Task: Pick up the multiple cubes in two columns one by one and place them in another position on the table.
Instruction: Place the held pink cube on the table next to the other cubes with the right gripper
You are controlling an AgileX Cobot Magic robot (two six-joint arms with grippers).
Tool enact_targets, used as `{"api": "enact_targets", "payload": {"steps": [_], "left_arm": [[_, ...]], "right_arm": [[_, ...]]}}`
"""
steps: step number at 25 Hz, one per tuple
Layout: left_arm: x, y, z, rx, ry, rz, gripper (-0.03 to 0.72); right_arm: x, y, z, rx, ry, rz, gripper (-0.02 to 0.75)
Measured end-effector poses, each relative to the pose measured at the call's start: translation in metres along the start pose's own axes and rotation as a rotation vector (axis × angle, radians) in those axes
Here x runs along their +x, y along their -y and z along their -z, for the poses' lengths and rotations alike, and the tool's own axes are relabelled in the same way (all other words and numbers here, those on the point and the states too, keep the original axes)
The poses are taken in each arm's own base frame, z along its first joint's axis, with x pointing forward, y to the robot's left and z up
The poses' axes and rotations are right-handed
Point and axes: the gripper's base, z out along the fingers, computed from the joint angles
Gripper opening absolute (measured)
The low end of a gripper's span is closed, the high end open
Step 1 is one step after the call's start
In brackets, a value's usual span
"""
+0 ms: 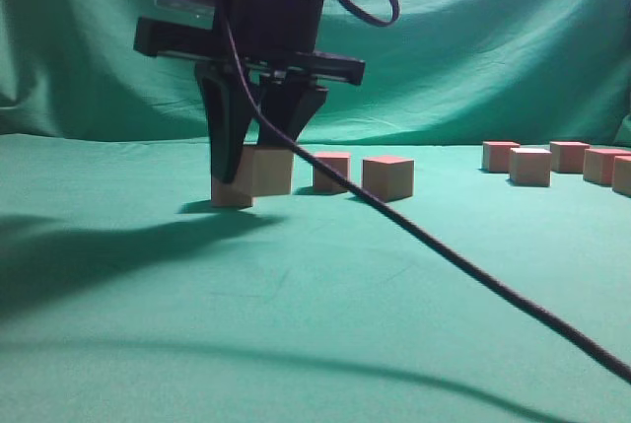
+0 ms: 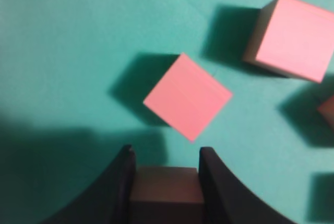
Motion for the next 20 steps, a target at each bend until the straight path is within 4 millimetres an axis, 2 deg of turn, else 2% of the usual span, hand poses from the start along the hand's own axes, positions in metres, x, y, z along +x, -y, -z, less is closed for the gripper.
{"api": "enact_targets", "payload": {"steps": [6,20], "left_arm": [[0.0,0.0,0.0,0.0,0.0,0.0,0.0],[0.0,0.0,0.0,0.0,0.0,0.0,0.0]], "right_arm": [[-0.002,-0.001,-0.015,-0.028,-0.023,-0.026,0.262],[-0.003,-0.001,-0.017,-0.027,-0.016,-0.033,0.262]]}}
